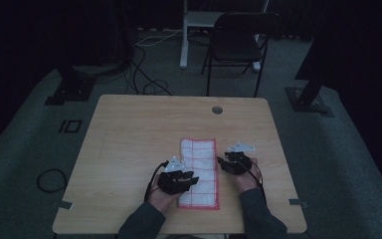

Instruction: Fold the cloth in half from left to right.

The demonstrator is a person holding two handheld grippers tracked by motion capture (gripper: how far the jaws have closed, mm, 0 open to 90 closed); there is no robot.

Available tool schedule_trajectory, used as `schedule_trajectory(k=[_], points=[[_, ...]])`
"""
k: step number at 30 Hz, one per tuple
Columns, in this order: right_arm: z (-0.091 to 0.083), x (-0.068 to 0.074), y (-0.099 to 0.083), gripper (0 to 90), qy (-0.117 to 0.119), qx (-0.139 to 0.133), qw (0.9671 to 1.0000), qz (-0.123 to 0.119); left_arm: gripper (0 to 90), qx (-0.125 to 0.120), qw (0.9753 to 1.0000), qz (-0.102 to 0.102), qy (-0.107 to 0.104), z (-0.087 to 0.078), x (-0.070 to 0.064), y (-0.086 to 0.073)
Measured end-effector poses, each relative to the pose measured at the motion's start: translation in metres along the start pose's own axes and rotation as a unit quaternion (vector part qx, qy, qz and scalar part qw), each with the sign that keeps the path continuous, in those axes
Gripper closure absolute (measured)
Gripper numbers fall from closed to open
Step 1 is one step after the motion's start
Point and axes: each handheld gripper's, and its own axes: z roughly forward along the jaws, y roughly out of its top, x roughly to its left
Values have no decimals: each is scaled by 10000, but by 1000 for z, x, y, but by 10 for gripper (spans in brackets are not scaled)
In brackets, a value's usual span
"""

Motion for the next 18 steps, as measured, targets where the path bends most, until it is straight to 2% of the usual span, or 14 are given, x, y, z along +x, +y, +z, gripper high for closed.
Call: schedule_trajectory(k=[1, 3, 5, 12, 18], points=[[0, 1, -1, 580, 8, 14, 10000, -26, 663, -15, 10000, -4, 93, -2, 5, -1], [0, 1, -2, 580, 18, 9, 10000, -24, 662, -15, 10000, -4, 93, -2, 5, -1], [0, 1, -3, 572, 25, 12, 10000, 4, 662, -77, 9997, -103, 183, -5, 12, -3], [-1, 0, -4, 571, 37, -9, 10000, 5, 653, -151, 9984, -247, 480, -14, 29, -6], [0, 1, -5, 570, 56, 0, 10000, 6, 650, -161, 9978, -270, 588, -18, 36, -6]])
